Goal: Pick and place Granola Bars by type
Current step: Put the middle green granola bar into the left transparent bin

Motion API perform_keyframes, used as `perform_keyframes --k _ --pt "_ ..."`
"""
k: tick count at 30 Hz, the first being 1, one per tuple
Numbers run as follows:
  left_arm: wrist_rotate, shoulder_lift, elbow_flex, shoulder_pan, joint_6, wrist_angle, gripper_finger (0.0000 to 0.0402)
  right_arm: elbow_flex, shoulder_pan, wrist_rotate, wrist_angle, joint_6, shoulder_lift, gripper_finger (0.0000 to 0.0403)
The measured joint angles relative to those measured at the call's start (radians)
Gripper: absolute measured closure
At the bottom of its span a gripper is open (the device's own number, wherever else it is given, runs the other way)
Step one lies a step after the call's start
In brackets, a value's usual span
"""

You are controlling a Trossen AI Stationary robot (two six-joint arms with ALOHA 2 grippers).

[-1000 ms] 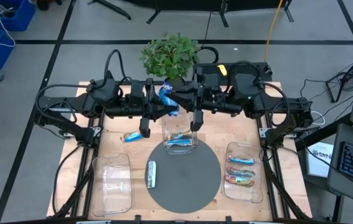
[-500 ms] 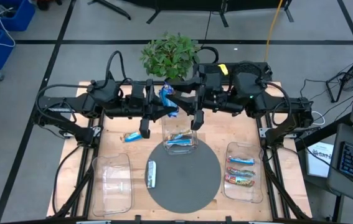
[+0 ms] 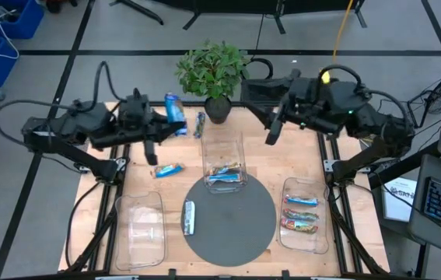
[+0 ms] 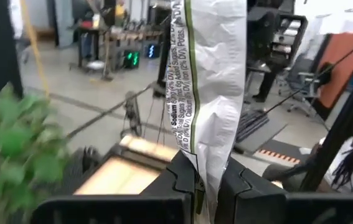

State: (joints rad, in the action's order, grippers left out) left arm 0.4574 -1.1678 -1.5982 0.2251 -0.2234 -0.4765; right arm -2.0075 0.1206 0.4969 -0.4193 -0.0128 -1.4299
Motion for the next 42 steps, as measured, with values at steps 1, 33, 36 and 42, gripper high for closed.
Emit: perform_keyframes --k 1,33,36,42 --pt "0.026 0.008 0.0 0.017 -0.024 -0.034 0.038 0.0 0.0 0.023 -0.022 0.0 0.006 0.0171" --pt "-0.09 -0.009 0.091 0.297 -0.559 -0.884 0.0382 0.309 -0.001 0.13 -0.068 -0.054 0.139 0.017" --pt "-0.146 -0.009 0.149 0.315 -0.586 -0.881 0.0382 0.374 -0.001 0.13 -0.007 -0.055 0.168 0.017" --pt "-0.231 -0.009 0.285 0.368 -0.647 -0.881 0.0383 0.45 -0.001 0.13 0.056 -0.054 0.206 0.017"
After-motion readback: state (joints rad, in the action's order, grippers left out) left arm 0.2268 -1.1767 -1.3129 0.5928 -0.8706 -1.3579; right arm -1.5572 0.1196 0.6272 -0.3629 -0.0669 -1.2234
